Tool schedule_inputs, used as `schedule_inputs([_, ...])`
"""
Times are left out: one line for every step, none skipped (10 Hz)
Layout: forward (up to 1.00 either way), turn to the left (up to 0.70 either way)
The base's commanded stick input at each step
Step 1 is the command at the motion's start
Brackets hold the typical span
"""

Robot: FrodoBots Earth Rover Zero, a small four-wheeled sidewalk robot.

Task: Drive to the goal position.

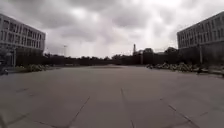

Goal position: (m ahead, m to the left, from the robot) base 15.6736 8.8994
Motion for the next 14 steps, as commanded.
schedule_inputs([0.7,0.0])
schedule_inputs([0.7,0.0])
schedule_inputs([0.7,0.0])
schedule_inputs([0.7,0.0])
schedule_inputs([0.7,0.0])
schedule_inputs([0.7,0.0])
schedule_inputs([0.7,0.0])
schedule_inputs([0.7,0.0])
schedule_inputs([0.7,0.0])
schedule_inputs([0.7,0.0])
schedule_inputs([0.7,0.0])
schedule_inputs([0.7,0.0])
schedule_inputs([0.7,0.0])
schedule_inputs([0.7,0.0])
